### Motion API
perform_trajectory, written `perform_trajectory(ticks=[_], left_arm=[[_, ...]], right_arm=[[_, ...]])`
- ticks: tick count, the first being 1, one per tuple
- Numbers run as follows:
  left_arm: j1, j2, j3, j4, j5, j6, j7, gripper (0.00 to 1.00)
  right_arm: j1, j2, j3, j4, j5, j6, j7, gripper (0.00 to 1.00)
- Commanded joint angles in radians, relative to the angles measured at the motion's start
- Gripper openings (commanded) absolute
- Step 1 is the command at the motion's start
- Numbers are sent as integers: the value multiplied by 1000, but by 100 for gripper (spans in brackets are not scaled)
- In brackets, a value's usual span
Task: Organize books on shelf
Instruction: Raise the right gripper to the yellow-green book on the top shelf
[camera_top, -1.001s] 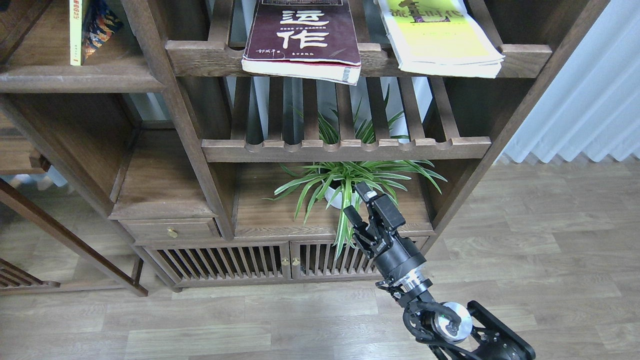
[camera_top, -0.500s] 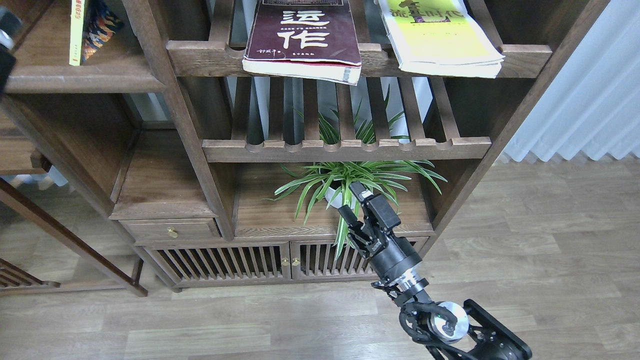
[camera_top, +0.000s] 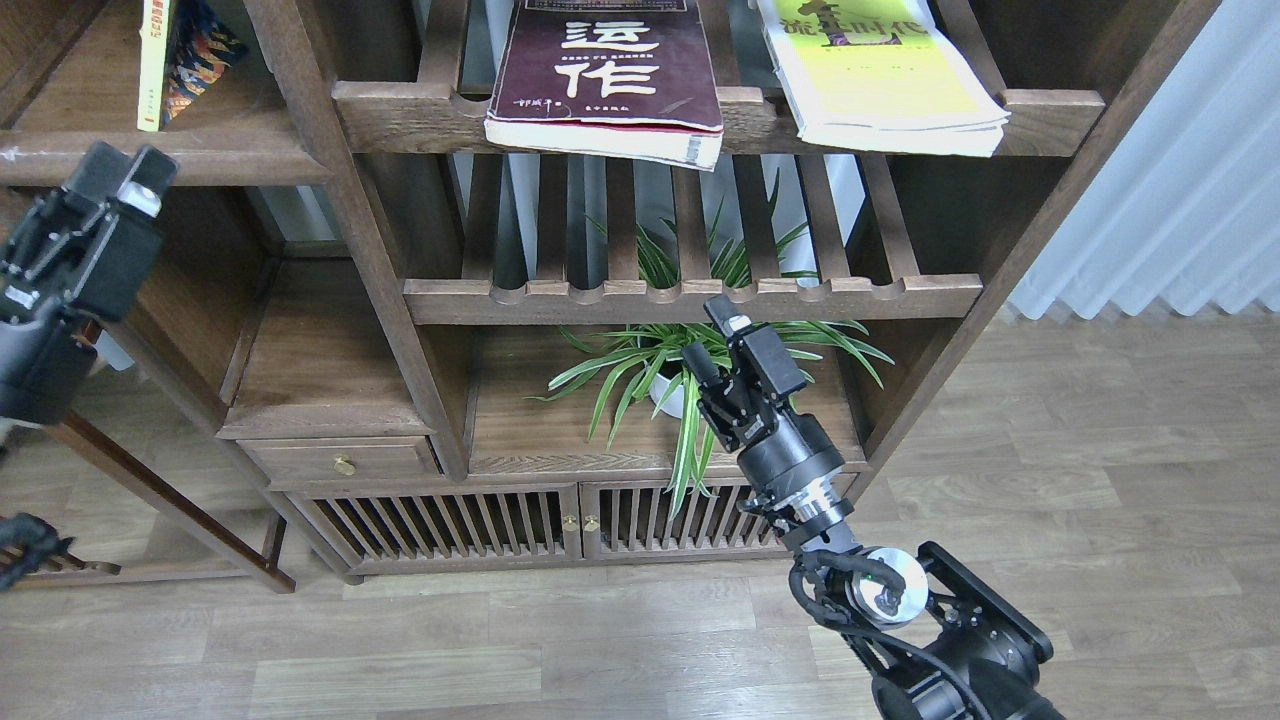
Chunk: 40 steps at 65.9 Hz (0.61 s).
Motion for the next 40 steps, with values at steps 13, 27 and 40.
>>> perform_trajectory(ticks=[13,27,40], left_arm=[[81,-96,31,32,0,0,20,85],[73,-128,38,33,1,0,42,85],[68,-128,32,37,1,0,43,86]], right_arm=[[-1,-194,2,36,3,0,2,94],[-3,-317,69,111,14,0,2,93],[12,-331,161,145,18,0,0,93]])
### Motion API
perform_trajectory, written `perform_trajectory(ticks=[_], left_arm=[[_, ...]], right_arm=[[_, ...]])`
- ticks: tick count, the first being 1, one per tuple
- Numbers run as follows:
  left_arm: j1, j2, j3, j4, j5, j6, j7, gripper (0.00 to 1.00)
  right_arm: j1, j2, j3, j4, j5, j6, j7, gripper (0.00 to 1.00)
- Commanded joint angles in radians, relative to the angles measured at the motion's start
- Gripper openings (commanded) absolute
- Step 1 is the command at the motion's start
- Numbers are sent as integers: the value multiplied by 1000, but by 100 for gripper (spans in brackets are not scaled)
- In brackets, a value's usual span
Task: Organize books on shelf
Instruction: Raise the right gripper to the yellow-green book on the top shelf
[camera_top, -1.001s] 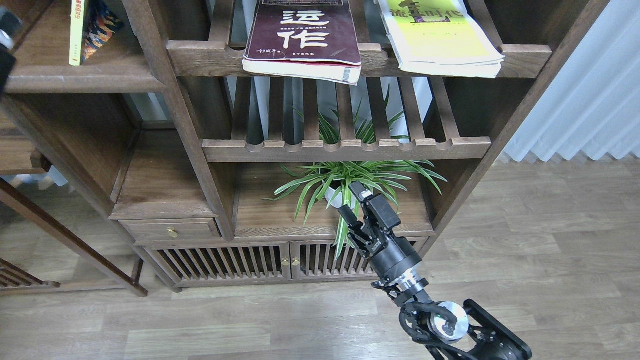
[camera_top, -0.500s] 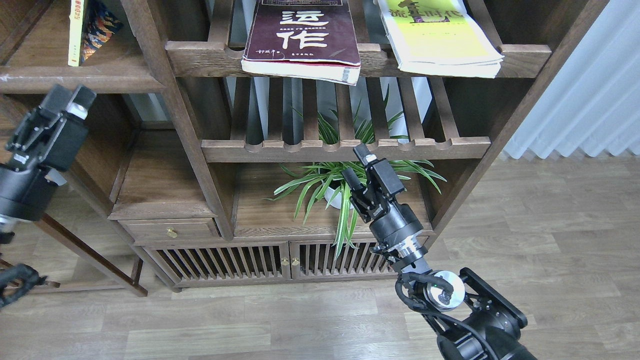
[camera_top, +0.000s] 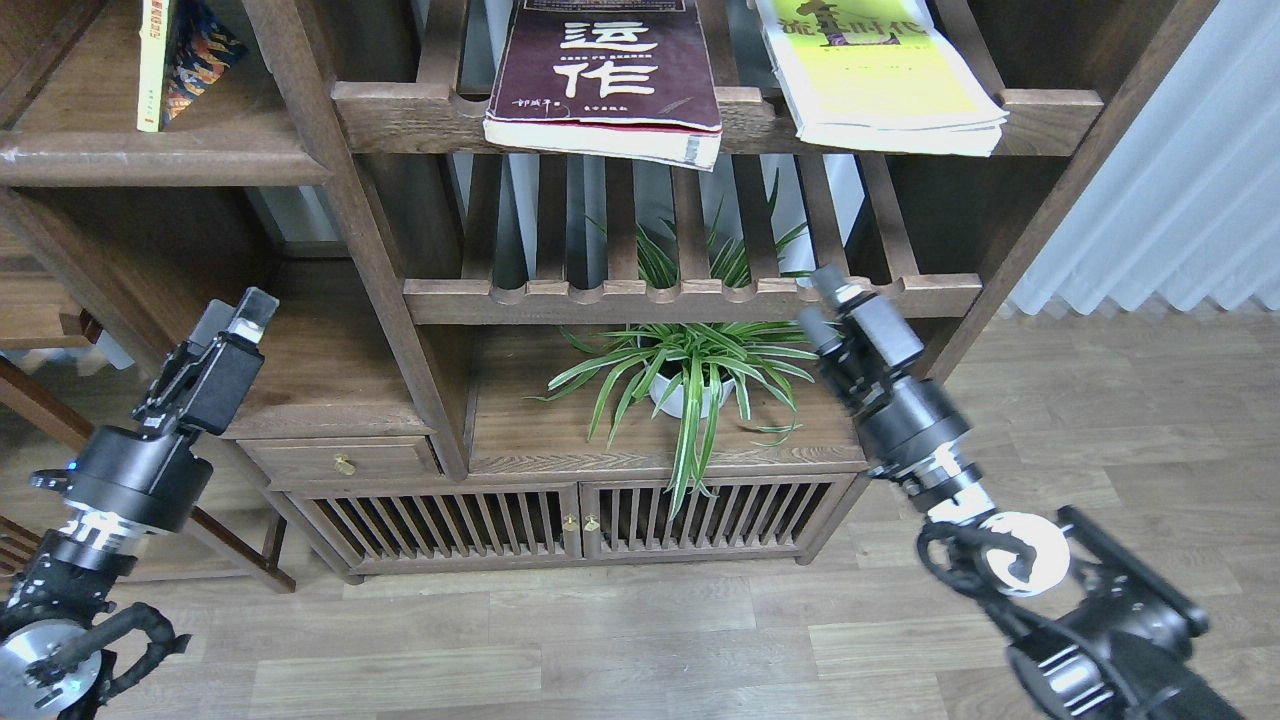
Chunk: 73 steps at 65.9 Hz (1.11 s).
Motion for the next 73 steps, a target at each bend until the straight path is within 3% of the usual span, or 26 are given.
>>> perform_trajectory(ticks=[1,38,52,73], left_arm=[[-3,2,-7,4,1,0,-1,86],[-16,19,-53,7,1,0,1,87],[-29,19,-87,-2,-1,0,1,87],[-41,22,-91,-2,-1,0,1,87]], right_arm=[[16,-8,46,23,1,0,0,93],[197,7,51,41,-10,0,7,92],[218,24,51,29,-8,-99,27,89],[223,35,51,18,-7,-154,24,90]])
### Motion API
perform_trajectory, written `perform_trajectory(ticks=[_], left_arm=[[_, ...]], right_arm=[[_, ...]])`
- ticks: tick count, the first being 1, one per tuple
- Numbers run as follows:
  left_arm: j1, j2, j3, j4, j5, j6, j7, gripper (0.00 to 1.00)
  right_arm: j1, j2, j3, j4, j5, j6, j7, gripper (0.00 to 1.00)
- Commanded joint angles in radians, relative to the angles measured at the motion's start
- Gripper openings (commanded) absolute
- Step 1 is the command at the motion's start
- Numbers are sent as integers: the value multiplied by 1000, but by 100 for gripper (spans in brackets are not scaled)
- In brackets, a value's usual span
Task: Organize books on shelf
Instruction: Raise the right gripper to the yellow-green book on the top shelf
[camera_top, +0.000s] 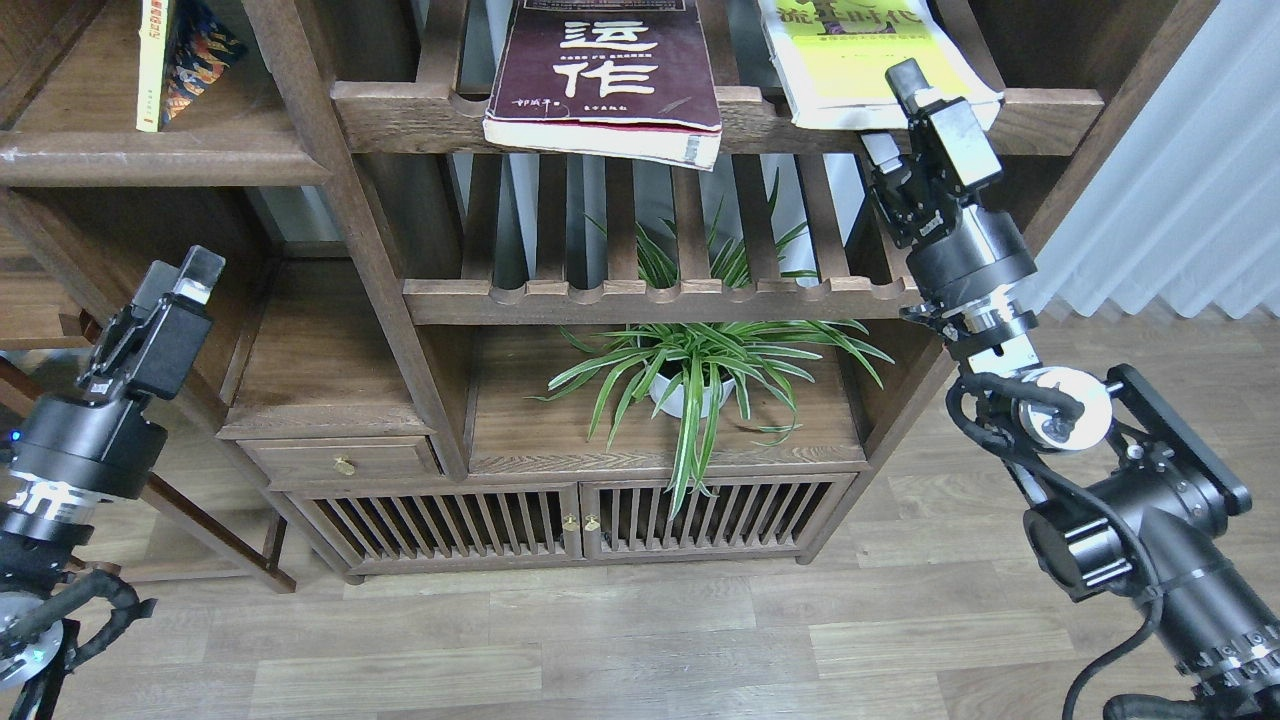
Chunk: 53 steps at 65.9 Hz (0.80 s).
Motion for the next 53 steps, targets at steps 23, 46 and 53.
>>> perform_trajectory(ticks=[23,46,53], left_arm=[[-4,1,0,-3,0,0,0,87],[-4,4,-2,-5,0,0,0,87],[-4,4,-3,-8,0,0,0,87]], right_arm=[[16,0,1,-14,1,-40,-2,87],[16,36,47,-23,7,-34,6,43],[18,54,58,-40,6,-40,6,39]])
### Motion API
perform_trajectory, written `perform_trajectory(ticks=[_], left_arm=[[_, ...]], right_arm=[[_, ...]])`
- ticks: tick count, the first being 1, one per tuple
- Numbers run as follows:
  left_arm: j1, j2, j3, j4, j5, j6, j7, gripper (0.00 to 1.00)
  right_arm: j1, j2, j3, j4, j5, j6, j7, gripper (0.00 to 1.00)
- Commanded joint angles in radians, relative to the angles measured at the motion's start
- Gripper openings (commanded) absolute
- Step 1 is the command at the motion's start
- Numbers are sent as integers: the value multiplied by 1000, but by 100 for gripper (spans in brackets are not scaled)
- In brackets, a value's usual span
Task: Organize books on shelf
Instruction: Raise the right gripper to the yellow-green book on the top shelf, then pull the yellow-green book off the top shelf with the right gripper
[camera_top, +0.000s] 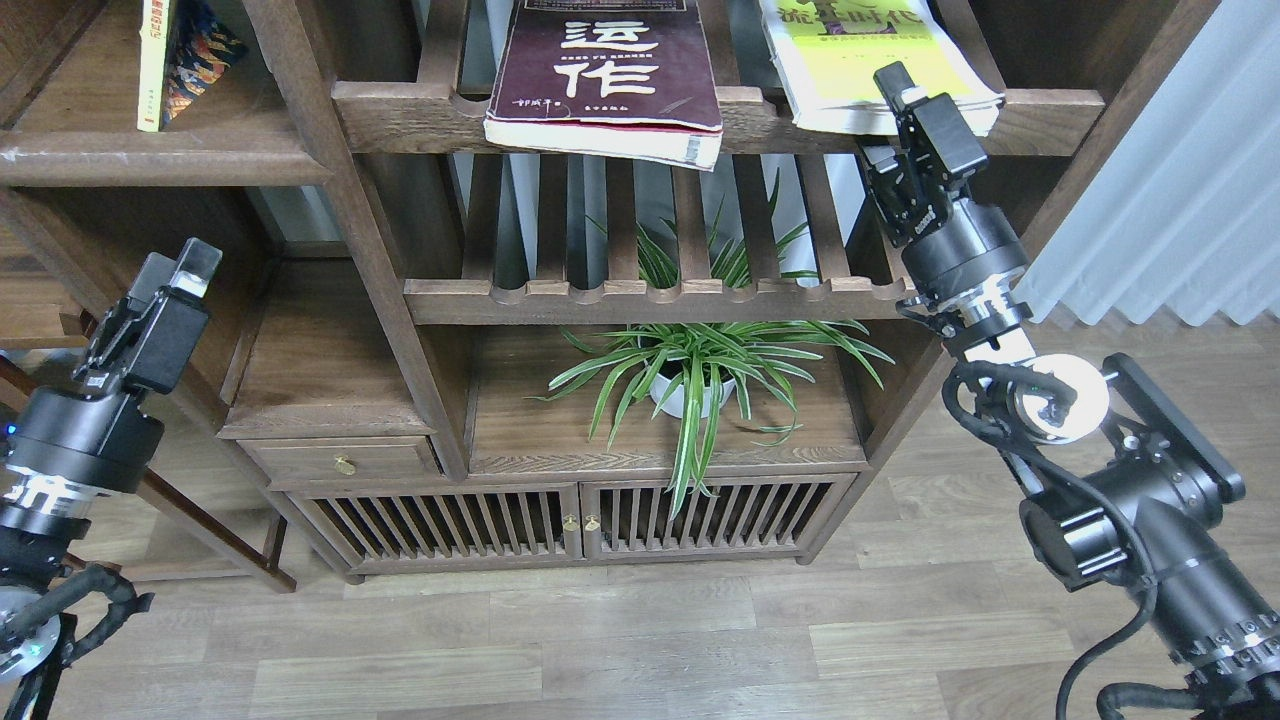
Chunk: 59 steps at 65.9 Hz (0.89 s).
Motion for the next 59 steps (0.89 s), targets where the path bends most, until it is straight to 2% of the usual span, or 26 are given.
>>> perform_trajectory(ticks=[1,11,16,19,21,33,34,59], left_arm=[[0,2,-1,-3,0,0,0,87],[2,2,-9,-3,0,0,0,87],[2,2,-12,-3,0,0,0,87],[2,2,-13,-3,0,0,0,87],[2,2,-15,-3,0,0,0,87],[3,0,-13,-3,-6,0,0,88],[3,-5,-13,-1,-11,0,0,88],[9,-35,33,11,-64,0,3,92]], right_arm=[[0,22,16,-23,-2,-4,0,38],[-1,25,17,-33,-2,-2,0,29],[-7,28,17,-38,-1,10,0,17],[-10,37,20,-38,1,31,2,7],[-13,44,23,-38,2,57,2,5],[-76,34,36,-20,10,150,-3,1],[-110,31,55,-4,18,184,-3,0],[-323,27,128,118,36,184,-6,0]])
